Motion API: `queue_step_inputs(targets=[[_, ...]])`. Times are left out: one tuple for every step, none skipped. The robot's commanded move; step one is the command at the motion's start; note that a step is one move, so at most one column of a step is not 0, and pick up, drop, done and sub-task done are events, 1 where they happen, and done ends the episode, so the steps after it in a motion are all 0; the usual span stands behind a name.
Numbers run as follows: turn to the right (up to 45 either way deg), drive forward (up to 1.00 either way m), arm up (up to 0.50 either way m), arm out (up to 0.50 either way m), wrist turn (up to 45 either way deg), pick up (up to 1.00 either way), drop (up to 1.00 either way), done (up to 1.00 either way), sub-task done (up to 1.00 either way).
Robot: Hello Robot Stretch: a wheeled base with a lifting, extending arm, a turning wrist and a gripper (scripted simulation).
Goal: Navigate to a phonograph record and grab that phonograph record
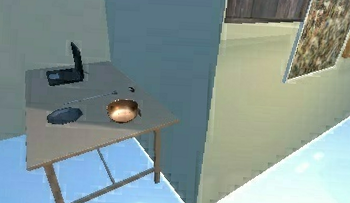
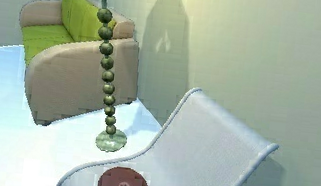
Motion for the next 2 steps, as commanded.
queue_step_inputs(targets=[[0.0, 0.0, 0.1, 0.0, 0.0, 0.0, 0.0, 0.0, 0.0], [0.0, 0.0, 0.0, 0.0, 0.0, 0.0, 0.0, 1.0, 0.0]])
